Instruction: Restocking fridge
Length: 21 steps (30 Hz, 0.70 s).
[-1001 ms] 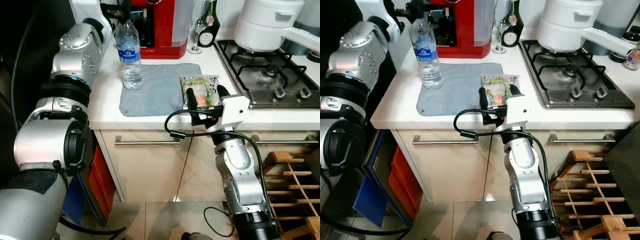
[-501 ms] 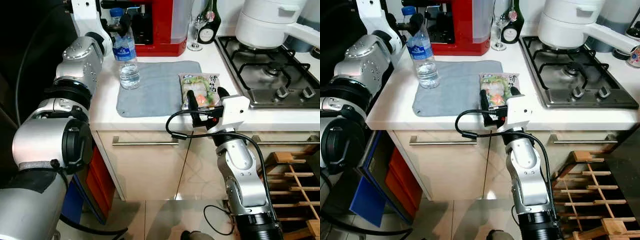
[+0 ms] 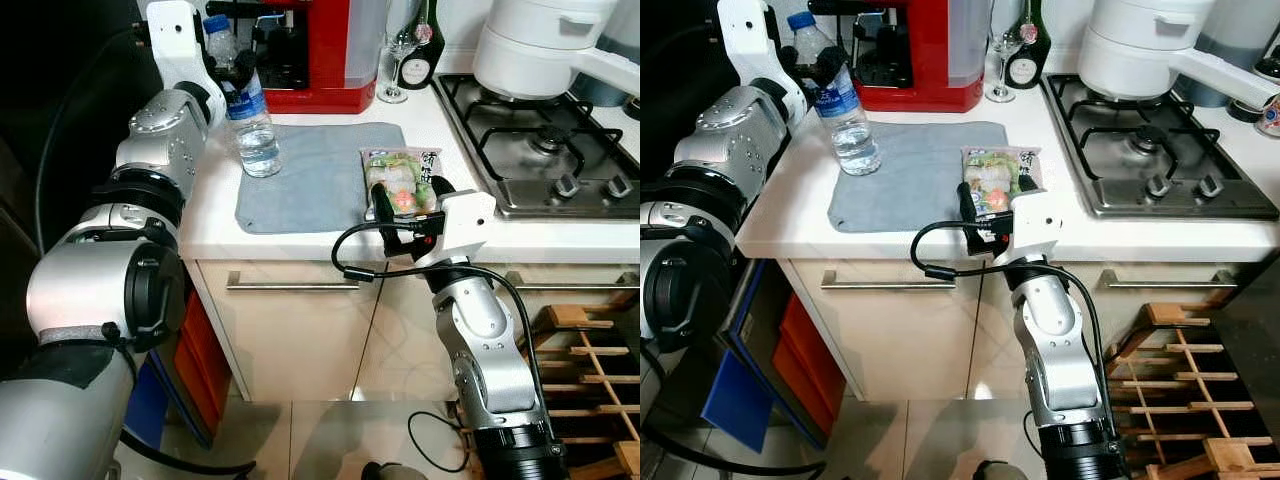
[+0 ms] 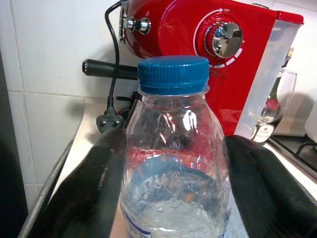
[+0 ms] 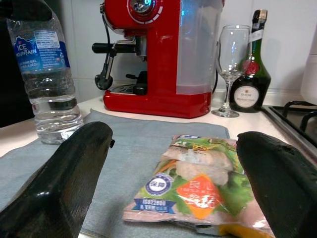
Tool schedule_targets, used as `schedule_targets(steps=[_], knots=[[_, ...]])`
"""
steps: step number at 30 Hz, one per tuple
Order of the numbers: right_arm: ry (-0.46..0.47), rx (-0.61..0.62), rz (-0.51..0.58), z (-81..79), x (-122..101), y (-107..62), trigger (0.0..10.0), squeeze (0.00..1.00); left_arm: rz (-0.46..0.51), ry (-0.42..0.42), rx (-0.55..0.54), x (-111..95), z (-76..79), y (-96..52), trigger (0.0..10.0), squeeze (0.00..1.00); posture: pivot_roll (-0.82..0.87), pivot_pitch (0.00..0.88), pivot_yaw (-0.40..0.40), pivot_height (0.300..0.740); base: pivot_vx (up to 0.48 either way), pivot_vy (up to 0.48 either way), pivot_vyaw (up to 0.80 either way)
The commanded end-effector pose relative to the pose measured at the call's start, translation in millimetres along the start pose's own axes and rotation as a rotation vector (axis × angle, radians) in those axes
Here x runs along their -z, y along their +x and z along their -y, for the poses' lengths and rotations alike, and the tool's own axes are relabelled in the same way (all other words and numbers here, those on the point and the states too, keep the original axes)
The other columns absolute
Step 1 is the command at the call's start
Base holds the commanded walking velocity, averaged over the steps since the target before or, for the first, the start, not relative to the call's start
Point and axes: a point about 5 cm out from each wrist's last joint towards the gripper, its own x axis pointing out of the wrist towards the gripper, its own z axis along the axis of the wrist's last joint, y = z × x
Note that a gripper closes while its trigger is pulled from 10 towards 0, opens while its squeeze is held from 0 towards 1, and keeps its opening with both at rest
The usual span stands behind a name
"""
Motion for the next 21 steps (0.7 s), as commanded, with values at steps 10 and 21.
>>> schedule_targets(steps=[10, 21], knots=[[0.030, -0.016, -0.015, -0.9, 2.2, 7.6, 10.0, 0.23, -0.025, -0.207, 0.047, 15.3, 3.6, -1.7, 0.0, 0.00, -0.11, 0.000, 0.007, 0.740, 0.000, 0.000, 0.00], [0.039, -0.012, -0.008, -3.4, 5.4, 12.6, 10.0, 0.23, 0.174, 0.016, 0.144, -14.2, 18.0, -1.9, 0.0, 0.00, -0.07, 0.000, -0.010, 0.740, 0.000, 0.000, 0.00]])
